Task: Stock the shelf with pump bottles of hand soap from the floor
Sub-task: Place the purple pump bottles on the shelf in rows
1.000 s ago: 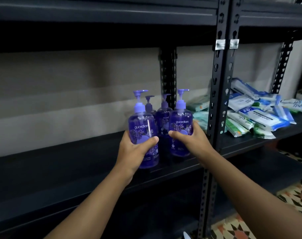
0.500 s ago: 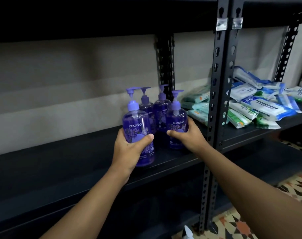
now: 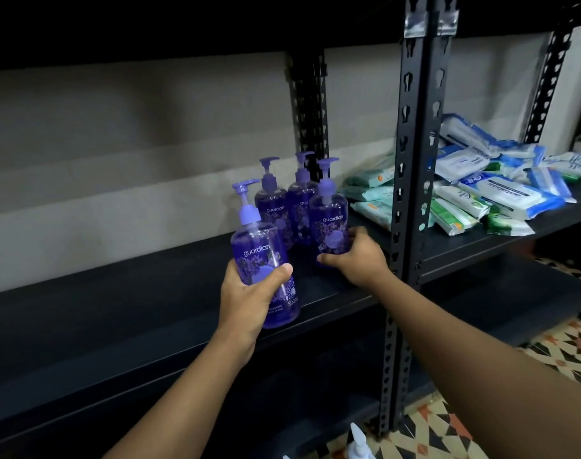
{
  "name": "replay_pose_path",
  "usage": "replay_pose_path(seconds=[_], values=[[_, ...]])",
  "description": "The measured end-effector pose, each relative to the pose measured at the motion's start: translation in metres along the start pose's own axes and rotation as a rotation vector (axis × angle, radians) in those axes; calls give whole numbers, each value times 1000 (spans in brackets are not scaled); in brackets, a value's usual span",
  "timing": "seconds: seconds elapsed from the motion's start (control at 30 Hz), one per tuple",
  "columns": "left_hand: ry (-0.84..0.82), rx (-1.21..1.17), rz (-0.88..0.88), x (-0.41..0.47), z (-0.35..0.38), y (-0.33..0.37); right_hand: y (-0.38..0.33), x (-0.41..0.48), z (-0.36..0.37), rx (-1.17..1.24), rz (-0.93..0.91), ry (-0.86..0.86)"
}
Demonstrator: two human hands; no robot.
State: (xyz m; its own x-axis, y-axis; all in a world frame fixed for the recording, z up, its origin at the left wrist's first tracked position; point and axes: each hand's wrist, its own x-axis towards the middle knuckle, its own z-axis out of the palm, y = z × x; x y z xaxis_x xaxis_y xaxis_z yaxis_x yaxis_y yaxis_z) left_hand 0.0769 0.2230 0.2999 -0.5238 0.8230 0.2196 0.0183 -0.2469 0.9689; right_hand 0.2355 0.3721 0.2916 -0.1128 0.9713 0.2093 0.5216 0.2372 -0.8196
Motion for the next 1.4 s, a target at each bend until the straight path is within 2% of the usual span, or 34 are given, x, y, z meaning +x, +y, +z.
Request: replay_pose_path(seconds=[0.57, 0.93, 1.0, 1.13, 1.23, 1.4], values=[[-15, -31, 3, -2, -8, -1, -13, 25, 15, -137, 111, -45], [-18, 28, 23, -3, -3, 0, -10, 18, 13, -147, 79, -29], [-20, 61, 41, -1, 1, 3, -4, 13, 8, -229, 11, -30], [-17, 147, 86, 8, 13, 7, 9, 4, 4, -596, -130, -123], [-12, 217, 119, 18, 26, 4, 10, 2, 8, -628, -118, -211], [10, 321, 139, 39, 40, -8, 12, 0, 10, -686, -101, -258]])
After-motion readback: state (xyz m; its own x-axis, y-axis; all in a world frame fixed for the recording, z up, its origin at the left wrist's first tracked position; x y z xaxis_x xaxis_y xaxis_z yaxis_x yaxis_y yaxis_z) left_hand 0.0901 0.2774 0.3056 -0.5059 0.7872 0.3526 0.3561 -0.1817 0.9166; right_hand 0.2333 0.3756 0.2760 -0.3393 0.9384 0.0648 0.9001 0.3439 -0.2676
